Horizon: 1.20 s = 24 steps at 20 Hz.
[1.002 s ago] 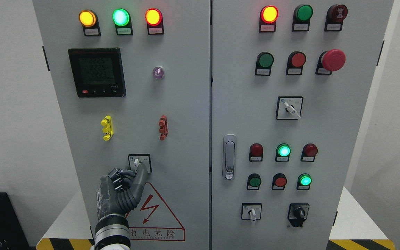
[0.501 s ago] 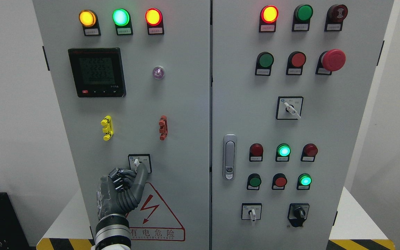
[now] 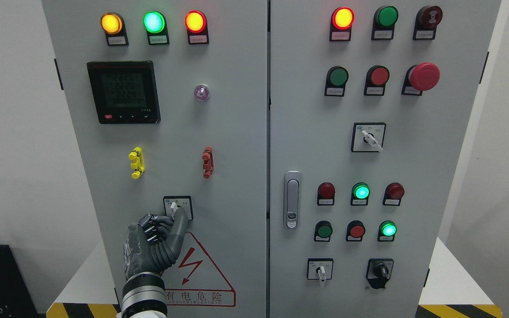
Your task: Turn on light switch 1
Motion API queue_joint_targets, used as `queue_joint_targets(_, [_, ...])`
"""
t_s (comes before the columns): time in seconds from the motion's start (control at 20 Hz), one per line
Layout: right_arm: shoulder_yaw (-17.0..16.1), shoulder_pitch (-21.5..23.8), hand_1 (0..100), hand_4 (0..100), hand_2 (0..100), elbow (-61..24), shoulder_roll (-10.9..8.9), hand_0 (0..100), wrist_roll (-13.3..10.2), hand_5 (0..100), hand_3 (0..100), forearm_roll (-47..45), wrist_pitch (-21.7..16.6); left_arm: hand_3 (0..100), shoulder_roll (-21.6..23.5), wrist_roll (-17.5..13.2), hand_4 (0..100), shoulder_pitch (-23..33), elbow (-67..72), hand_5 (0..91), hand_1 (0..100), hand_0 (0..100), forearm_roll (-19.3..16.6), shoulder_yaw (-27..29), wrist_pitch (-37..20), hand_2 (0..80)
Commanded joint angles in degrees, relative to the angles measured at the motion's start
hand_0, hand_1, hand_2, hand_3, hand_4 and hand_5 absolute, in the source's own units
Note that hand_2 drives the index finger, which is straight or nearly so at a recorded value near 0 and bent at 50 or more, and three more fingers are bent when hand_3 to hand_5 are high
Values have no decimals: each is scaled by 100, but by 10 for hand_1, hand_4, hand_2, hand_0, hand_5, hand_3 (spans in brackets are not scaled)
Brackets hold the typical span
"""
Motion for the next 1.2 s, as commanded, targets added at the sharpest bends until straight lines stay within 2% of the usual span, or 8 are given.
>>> queue_joint_targets(0.0, [0,0,0,0,0,0,0,0,0,0,0,-141,-1,946,0,-6,999,-9,23,879,582,710,0,-5,19,651])
queue_joint_targets(0.8, [0,0,0,0,0,0,0,0,0,0,0,-141,-1,953,0,-59,1000,-17,41,881,555,777,0,-49,19,648])
queue_joint_targets(1.0, [0,0,0,0,0,0,0,0,0,0,0,-141,-1,951,0,-59,1000,-44,41,881,511,792,0,-49,19,651])
queue_joint_targets(1.15, [0,0,0,0,0,0,0,0,0,0,0,-141,-1,951,0,-59,1000,-44,41,881,483,761,0,-49,10,652])
